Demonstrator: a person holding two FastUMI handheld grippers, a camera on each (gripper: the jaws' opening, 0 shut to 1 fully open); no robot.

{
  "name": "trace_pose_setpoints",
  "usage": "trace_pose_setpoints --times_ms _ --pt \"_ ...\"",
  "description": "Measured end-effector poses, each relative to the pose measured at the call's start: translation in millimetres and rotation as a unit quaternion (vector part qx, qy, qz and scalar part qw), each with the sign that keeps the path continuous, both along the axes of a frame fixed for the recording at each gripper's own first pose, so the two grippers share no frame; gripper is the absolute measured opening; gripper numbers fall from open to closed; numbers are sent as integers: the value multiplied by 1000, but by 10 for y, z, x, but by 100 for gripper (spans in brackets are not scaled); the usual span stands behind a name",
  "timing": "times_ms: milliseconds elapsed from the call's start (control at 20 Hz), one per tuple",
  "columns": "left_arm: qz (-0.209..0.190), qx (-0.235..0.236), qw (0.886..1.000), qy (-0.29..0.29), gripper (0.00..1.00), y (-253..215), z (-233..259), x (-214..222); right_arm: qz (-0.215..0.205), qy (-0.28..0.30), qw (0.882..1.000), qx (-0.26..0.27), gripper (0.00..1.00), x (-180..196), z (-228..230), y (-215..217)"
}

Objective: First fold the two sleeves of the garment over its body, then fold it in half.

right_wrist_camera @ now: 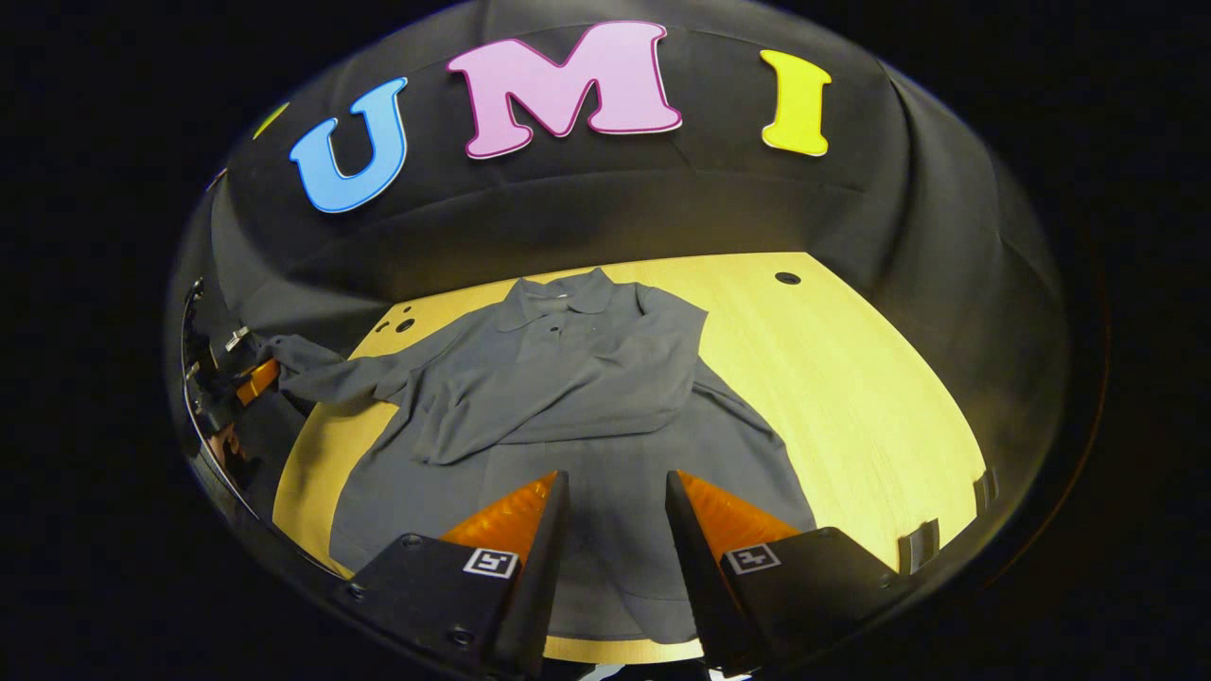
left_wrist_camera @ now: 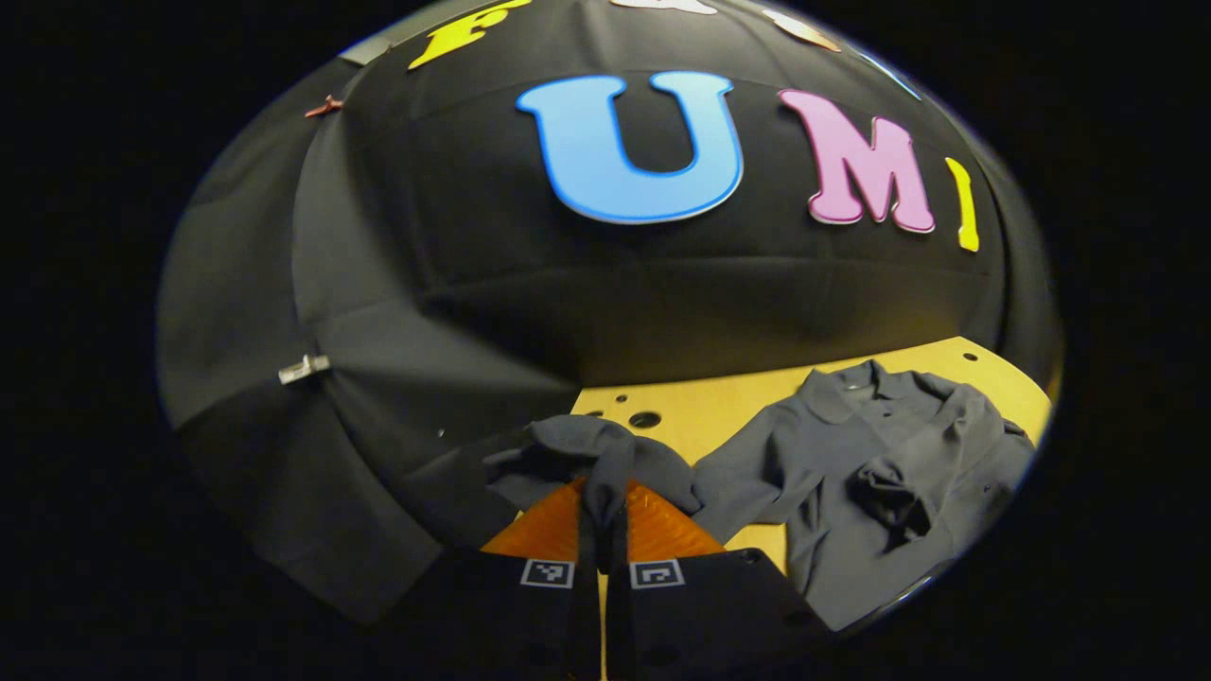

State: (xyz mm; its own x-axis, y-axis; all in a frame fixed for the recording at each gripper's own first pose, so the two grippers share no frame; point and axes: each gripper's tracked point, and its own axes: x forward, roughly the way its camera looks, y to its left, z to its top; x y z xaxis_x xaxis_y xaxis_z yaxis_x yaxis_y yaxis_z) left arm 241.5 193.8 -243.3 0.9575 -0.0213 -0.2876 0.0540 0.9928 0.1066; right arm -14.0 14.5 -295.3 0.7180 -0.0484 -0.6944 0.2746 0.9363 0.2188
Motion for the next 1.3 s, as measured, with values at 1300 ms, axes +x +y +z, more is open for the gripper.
trace_pose_setpoints --times_ms 1300 --pt "-171 28 983 55 7 -3903 -251 -380 -40 12 998 48 64 -387 -536 -1522"
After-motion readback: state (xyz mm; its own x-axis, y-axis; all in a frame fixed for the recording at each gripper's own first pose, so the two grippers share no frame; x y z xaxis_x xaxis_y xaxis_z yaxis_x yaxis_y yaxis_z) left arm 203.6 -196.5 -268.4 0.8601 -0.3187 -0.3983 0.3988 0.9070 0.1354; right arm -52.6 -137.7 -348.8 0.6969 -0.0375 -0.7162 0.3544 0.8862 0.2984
